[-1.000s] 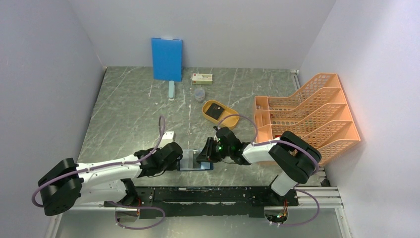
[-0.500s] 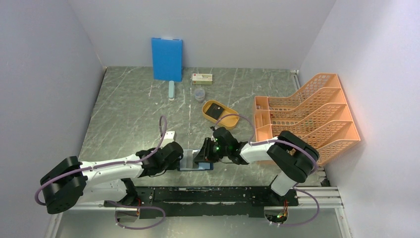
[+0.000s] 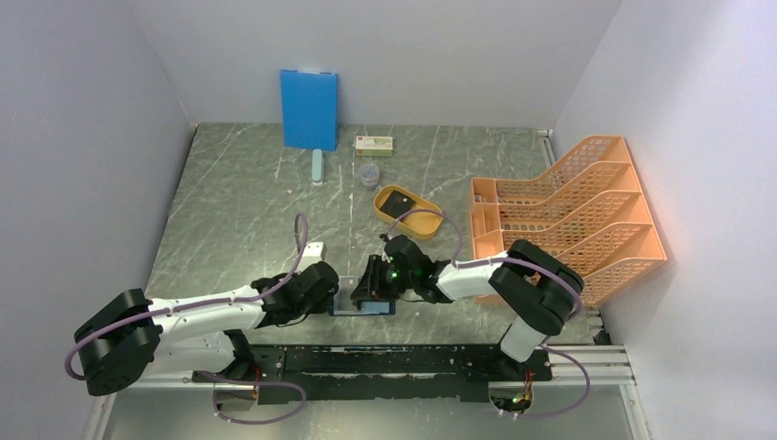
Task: Put the credit cards into the card holder
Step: Insert the credit card into the card holder.
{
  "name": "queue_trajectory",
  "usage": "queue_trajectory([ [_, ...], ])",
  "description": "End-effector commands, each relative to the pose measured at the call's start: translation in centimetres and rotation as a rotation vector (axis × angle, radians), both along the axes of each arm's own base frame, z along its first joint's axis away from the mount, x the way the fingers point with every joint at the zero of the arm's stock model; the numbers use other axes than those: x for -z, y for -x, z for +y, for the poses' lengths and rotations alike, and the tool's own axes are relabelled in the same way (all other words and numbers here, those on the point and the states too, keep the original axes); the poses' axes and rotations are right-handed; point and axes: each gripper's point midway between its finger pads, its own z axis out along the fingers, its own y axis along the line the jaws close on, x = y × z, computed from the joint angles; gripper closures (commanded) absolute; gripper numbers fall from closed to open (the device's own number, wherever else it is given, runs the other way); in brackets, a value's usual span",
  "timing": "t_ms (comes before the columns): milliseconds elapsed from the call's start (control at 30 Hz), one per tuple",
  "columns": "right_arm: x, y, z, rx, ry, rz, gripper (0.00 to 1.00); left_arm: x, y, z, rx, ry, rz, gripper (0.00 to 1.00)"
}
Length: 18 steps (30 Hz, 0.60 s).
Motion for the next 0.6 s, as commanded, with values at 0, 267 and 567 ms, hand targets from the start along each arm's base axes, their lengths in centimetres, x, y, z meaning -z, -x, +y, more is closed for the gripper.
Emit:
queue_trajectory([
  [0,-0.6,-0.6,-0.3,0.02,0.036,-0.048,0.6,0.8,0.6,0.6,0.012,-0.013,0.027,0.84],
  [267,-1.2,-1.2,-0.8,0.039,0.07,-0.08,0.56,0.7,0.6,0.5,0.014,-0.008,0.021,0.84],
  [567,-0.5,-0.9,0.4,0.001,0.08,-0.065,0.56,0.5,0.4,-0.1,0.029,0.003,0.019,0.84],
])
